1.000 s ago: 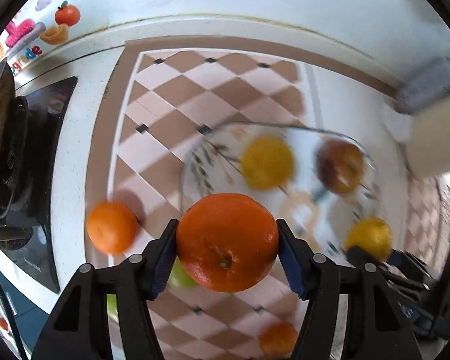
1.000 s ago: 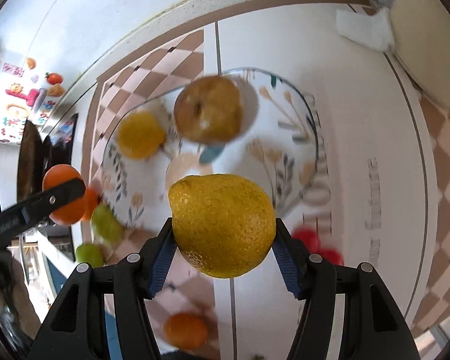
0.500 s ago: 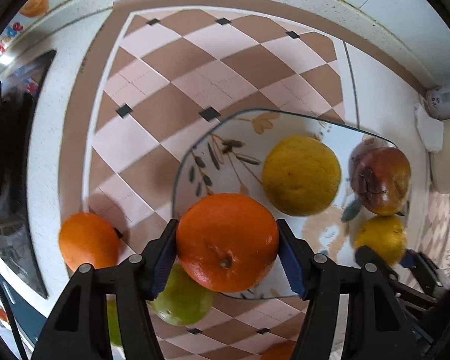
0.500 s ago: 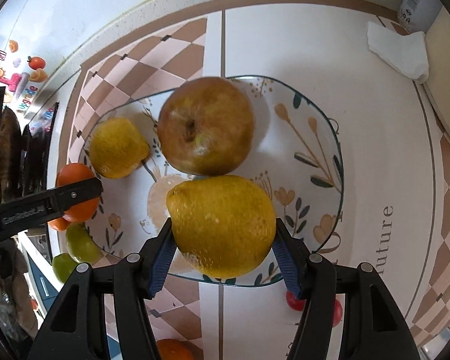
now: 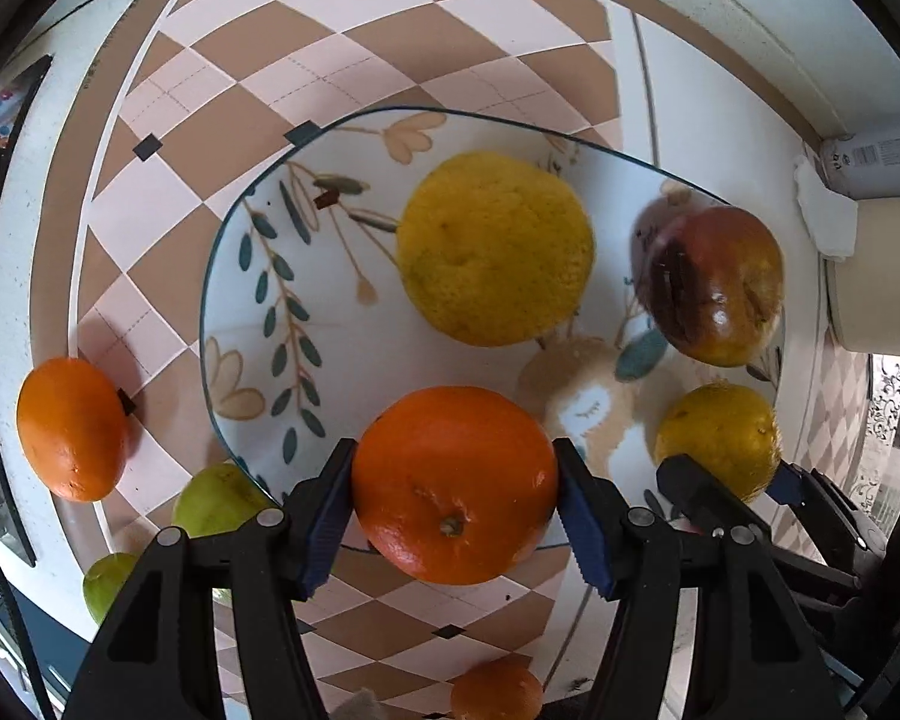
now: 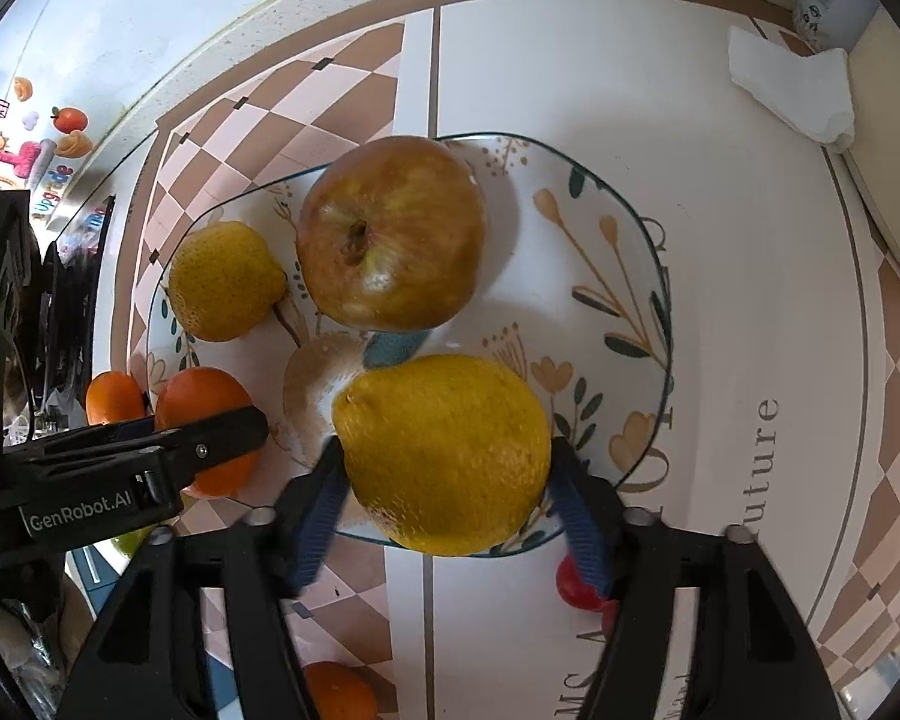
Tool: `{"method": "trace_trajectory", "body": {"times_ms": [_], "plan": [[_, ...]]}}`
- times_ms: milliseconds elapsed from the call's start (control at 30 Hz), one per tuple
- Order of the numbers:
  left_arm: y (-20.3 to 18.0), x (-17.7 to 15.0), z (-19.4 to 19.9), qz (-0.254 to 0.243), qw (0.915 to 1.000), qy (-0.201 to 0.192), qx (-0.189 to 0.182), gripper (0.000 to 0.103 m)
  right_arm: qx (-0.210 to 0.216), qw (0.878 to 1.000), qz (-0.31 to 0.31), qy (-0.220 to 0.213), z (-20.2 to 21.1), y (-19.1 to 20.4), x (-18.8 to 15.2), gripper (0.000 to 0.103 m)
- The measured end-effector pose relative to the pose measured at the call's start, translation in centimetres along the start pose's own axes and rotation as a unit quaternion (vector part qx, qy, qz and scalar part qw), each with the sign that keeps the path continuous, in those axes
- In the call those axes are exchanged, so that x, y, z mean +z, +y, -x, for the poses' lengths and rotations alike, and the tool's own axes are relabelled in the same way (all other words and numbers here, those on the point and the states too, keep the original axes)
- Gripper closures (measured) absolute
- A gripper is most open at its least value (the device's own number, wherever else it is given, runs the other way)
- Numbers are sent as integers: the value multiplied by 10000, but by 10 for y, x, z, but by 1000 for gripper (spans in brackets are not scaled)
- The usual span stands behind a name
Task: Organize fruits
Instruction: 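Place the orange and large lemon onto the plate, opening both tools, then grasp the green apple with the left tool while the right tool grasps an orange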
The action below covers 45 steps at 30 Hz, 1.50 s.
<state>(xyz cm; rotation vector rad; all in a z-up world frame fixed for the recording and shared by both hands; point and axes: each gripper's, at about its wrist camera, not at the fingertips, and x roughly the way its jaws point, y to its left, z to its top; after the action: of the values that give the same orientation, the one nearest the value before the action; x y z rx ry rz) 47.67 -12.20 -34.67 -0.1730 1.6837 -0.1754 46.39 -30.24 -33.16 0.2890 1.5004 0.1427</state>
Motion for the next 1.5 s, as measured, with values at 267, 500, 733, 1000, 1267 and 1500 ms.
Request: {"method": "trace_trajectory", "body": {"times_ms": [267, 500, 733, 1000, 1267, 1500], "plan": [[-2, -8, 30, -93, 9992, -374, 112, 15, -256, 9996, 22, -80, 24, 1, -13, 10], [-2, -33, 70, -130, 9920, -1040, 702, 15, -738, 9963, 118, -427, 52, 4, -41, 10], [-3, -72, 91, -213, 9835, -1559, 895, 15, -916, 9921, 153, -840, 92, 10, -69, 10], [-14, -117, 129, -349, 9755, -1980, 890, 15, -913, 9888, 208, -1164, 135, 26, -103, 10], [-21, -153, 164, -483, 9684, -2292, 853, 15, -894, 9837, 319, -1528, 181, 43, -134, 10], [-29, -180, 190, -661, 9599, -2580, 872, 15, -795, 9803, 313, -1782, 214, 53, -157, 10]]}}
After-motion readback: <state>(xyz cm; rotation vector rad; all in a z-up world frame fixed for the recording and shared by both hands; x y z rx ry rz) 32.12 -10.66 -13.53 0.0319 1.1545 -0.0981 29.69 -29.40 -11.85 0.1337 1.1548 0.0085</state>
